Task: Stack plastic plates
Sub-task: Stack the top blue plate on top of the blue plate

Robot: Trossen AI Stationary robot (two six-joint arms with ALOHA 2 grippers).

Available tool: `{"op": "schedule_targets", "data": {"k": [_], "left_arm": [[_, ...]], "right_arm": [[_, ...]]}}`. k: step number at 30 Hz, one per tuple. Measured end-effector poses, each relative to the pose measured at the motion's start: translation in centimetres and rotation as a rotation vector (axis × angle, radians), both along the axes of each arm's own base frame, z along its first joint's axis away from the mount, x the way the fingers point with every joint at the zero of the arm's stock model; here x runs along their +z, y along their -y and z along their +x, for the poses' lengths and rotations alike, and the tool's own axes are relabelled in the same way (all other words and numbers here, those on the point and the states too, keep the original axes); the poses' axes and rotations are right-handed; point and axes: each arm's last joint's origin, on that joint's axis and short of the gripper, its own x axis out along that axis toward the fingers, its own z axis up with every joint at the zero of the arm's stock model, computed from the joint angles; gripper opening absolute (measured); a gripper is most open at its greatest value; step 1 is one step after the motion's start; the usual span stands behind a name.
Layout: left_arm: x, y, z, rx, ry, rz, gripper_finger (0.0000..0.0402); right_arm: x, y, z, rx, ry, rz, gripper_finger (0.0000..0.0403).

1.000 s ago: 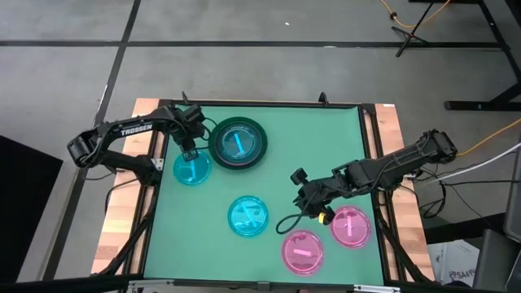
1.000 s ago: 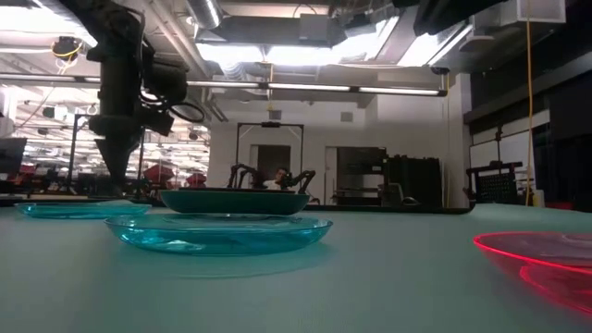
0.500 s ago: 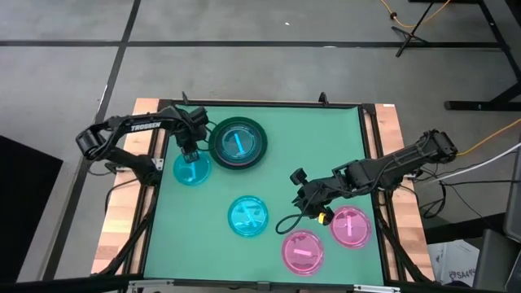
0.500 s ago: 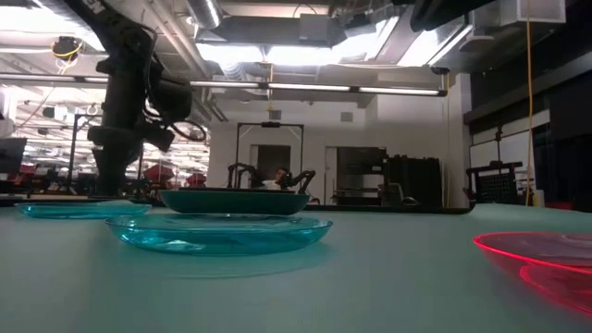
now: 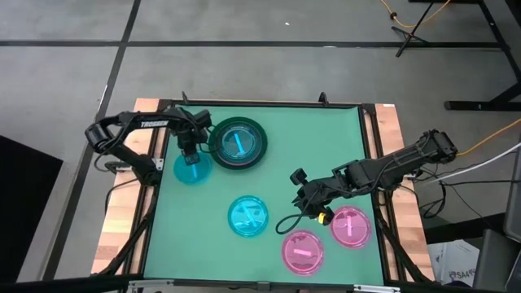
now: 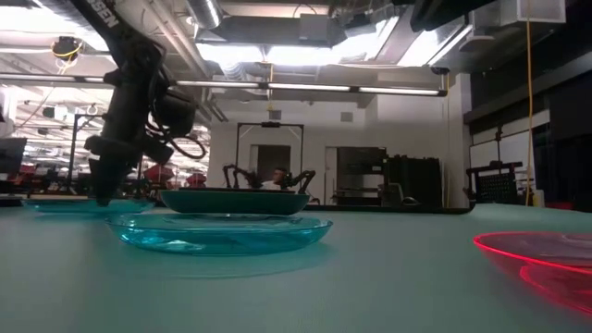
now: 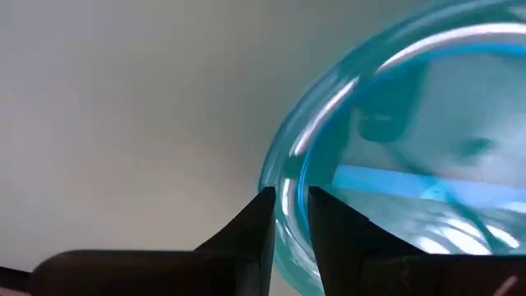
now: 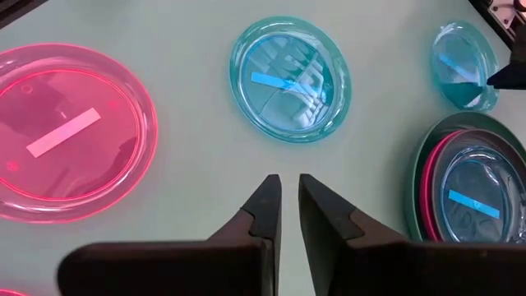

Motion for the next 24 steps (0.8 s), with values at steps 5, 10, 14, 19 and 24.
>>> {"op": "schedule_targets", "data": {"k": [5, 10, 14, 19, 24], "left_arm": [[-0.39, -0.07, 0.05, 0.0, -0.02, -0.009, 0.0066], [-0.39, -0.07, 0.05, 0.0, -0.021, -0.009, 0.0066], [-0.39, -0.06, 0.06, 0.0, -0.021, -0.009, 0.0066], [-0.17, 0.02, 0.02, 0.0, -0.01, -0.011, 0.0066], [0.34, 0.08, -0.04, 0.0, 0.01, 0.004, 0.0066]], "right_arm": [[-0.01, 0.0, -0.01, 0.0, -0.001, 0.0, 0.0037], [-0.01, 0.0, -0.01, 0.0, -0.001, 0.0, 0.0037], [-0.02, 0.0, 0.0, 0.0, -0.001, -0.001, 0.0037], [-0.01, 0.0, 0.0, 0.0, -0.001, 0.0, 0.0037], [-0.01, 0.0, 0.0, 0.0, -0.001, 0.0, 0.0037]]}}
